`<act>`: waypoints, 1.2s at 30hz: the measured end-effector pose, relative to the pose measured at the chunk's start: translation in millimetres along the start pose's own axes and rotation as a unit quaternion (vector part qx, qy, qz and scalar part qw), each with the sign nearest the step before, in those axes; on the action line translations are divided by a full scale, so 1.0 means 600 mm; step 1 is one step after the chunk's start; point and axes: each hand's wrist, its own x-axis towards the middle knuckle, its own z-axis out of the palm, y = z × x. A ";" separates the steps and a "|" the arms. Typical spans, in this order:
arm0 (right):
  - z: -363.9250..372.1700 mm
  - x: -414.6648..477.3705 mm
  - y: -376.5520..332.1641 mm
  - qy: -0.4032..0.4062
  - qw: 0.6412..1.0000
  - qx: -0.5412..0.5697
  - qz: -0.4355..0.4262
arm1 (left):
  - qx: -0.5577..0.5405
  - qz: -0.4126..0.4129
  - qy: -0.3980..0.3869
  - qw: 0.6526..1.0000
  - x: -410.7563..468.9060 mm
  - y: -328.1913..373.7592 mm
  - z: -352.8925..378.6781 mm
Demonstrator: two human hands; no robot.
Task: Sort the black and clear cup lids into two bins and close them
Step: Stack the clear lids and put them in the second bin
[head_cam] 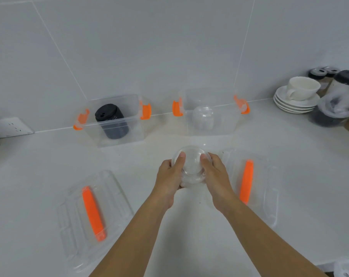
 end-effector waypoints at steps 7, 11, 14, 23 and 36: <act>-0.018 0.083 -0.052 -0.010 0.999 -0.008 -0.048 | 0.021 0.058 0.006 0.998 0.056 0.060 0.043; -0.034 0.143 -0.087 -0.025 0.996 -0.029 -0.080 | 0.033 0.103 0.013 0.994 0.095 0.099 0.074; -0.048 0.192 -0.126 -0.033 0.993 -0.040 -0.102 | 0.034 0.143 0.012 0.989 0.126 0.140 0.101; -0.066 0.330 -0.242 -0.056 0.985 -0.104 -0.128 | 0.066 0.202 0.038 0.977 0.217 0.266 0.162; -0.069 0.447 -0.239 -0.071 0.978 -0.194 -0.029 | 0.129 0.090 0.005 0.988 0.341 0.293 0.177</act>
